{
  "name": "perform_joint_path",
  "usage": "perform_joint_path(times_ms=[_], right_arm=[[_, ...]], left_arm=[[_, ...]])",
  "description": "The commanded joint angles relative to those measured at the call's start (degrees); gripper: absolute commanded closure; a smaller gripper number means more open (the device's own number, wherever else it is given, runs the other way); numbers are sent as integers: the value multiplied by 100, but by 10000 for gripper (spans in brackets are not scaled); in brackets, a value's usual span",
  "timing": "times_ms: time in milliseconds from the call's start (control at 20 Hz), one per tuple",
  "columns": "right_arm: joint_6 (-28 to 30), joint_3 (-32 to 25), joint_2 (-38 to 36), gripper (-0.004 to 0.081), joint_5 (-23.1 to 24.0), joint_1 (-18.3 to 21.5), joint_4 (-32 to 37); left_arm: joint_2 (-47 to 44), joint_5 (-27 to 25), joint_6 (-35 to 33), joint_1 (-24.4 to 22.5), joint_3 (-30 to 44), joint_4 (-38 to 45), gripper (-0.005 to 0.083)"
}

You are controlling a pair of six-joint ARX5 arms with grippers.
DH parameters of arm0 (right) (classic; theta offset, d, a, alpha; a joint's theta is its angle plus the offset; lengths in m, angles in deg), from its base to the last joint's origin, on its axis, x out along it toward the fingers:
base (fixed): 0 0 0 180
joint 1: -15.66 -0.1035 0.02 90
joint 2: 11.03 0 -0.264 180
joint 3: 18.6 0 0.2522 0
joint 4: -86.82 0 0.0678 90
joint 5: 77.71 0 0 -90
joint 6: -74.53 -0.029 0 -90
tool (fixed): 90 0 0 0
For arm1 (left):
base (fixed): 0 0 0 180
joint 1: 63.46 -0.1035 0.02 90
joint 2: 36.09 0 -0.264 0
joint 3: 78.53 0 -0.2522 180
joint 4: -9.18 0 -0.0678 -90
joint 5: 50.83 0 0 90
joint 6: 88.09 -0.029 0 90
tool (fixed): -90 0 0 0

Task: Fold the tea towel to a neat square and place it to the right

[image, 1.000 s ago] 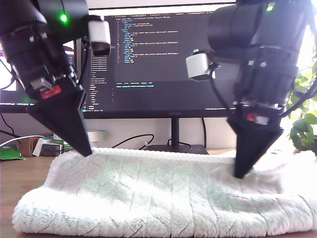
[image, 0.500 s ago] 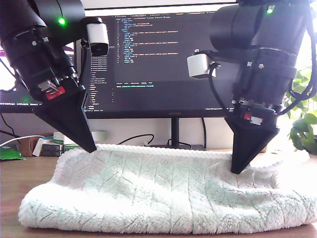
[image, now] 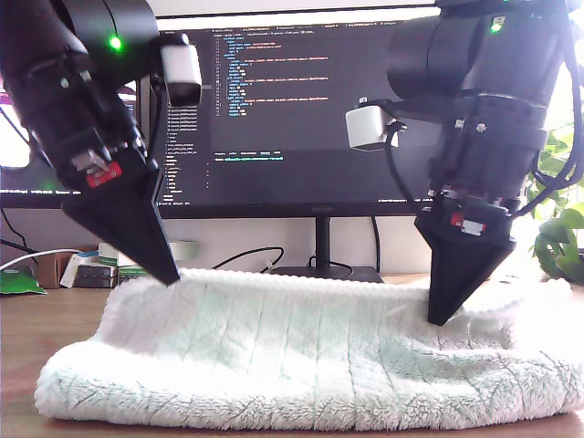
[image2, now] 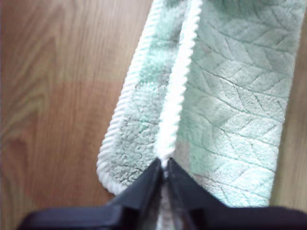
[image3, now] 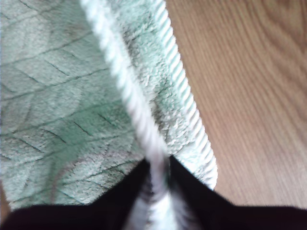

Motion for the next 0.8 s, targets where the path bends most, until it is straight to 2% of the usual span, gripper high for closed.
perform_joint_path(times_ms=[0,100,300,400,450,500,550,700,750], right_arm=[[-79,20,79,551,-2,20,136],[-203,20,79,519,4,20,299],[-216,20,76,518,2,20,365],[-216,52,76,518,4,22,369],[-236,98,76,519,2,20,356],[-319,162,76,535,2,22,345],[-439,227,76,577,2,22,310],[-649,442,68,785,2,22,155],[-758,466,59,781,2,22,131]], left_arm=[[79,-4,-22,-28,26,83,595],[79,-9,-24,-31,26,101,589],[79,-151,-4,-129,24,278,597],[74,-151,20,-177,24,295,638],[72,-151,20,-184,24,297,688],[63,-149,20,-184,24,295,770],[31,-140,42,-184,24,295,794],[-173,-129,275,-184,24,391,793],[-232,-129,295,-192,24,387,793]])
